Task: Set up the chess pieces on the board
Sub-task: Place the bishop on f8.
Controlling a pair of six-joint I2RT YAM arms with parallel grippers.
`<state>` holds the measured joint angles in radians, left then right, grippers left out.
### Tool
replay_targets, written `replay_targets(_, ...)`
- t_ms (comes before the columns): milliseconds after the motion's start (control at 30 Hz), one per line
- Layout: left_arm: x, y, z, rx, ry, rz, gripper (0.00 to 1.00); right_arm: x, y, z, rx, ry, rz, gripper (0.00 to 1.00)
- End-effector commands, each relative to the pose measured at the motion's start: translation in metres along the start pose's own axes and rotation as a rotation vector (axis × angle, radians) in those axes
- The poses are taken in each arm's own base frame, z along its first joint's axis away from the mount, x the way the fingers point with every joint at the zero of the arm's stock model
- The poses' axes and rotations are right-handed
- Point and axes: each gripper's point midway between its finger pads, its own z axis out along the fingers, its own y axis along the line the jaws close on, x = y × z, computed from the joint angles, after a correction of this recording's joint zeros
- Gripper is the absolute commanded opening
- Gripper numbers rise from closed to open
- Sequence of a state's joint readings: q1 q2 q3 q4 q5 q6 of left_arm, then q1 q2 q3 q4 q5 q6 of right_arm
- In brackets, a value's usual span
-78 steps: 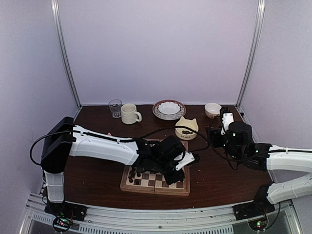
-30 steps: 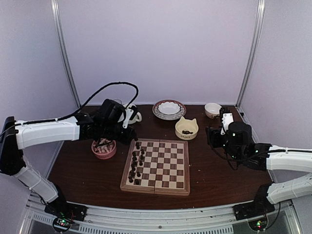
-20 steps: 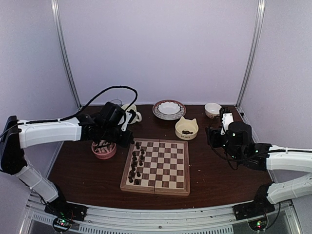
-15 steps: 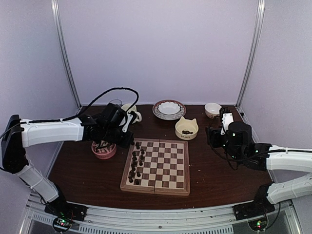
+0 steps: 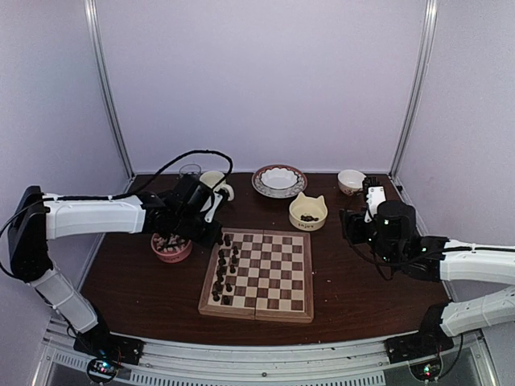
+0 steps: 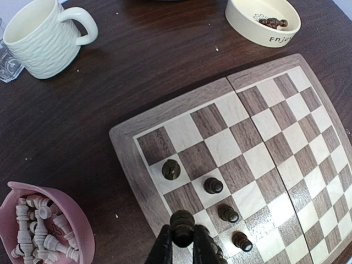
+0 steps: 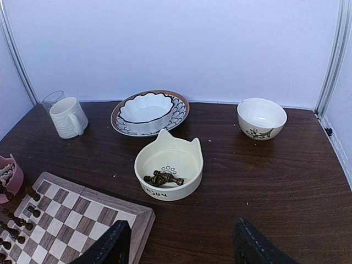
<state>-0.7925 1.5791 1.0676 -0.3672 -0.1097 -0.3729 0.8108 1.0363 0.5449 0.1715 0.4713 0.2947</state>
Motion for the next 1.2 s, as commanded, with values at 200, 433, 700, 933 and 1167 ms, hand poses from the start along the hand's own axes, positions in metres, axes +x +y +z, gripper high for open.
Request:
replay_targets(200,0.003,-0.008,0.019,0.045,0.035,0.006,0.02,-0.005,-0.004,-0.003,0.0,-0.013,0.013,0.66)
replay_targets(433,0.004,-0.009,0.023,0.048,0.051,0.008,0.01,-0.005,-0.003,-0.003,-0.003,-0.014,0.014,0.66)
replay_targets(700,0.003,-0.012,0.026,0.06,0.054,0.013,0.01,-0.005,-0.003,-0.004,-0.007,-0.016,0.016,0.67)
replay_targets(933,0.003,-0.01,0.029,0.047,0.054,0.016,0.0,-0.005,-0.002,-0.004,-0.011,-0.016,0.016,0.66)
replay_targets(1167,0.004,-0.01,0.033,0.044,0.061,0.023,0.0,-0.005,-0.002,-0.004,-0.012,-0.016,0.016,0.67)
